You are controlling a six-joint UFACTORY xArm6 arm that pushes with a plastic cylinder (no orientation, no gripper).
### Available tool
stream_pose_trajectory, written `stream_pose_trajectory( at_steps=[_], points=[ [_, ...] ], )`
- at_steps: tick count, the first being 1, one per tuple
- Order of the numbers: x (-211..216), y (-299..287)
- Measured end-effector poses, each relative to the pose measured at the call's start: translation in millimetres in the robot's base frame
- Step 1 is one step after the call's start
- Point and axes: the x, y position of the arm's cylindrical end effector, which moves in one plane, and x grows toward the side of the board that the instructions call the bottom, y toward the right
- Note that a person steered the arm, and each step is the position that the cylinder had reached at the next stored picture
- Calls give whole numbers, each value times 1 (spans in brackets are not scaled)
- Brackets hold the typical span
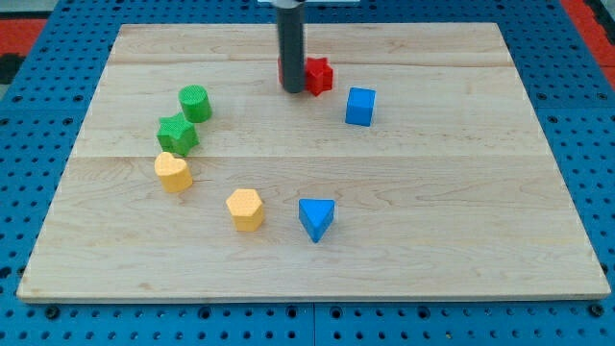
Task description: Slide the red circle into the left side of the red star
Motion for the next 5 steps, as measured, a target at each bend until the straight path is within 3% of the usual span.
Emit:
stream_pose_trajectory(
  at_steps=[2, 3, 5],
  points=[
    [-8, 54],
    [3, 50],
    [3, -53]
  ],
)
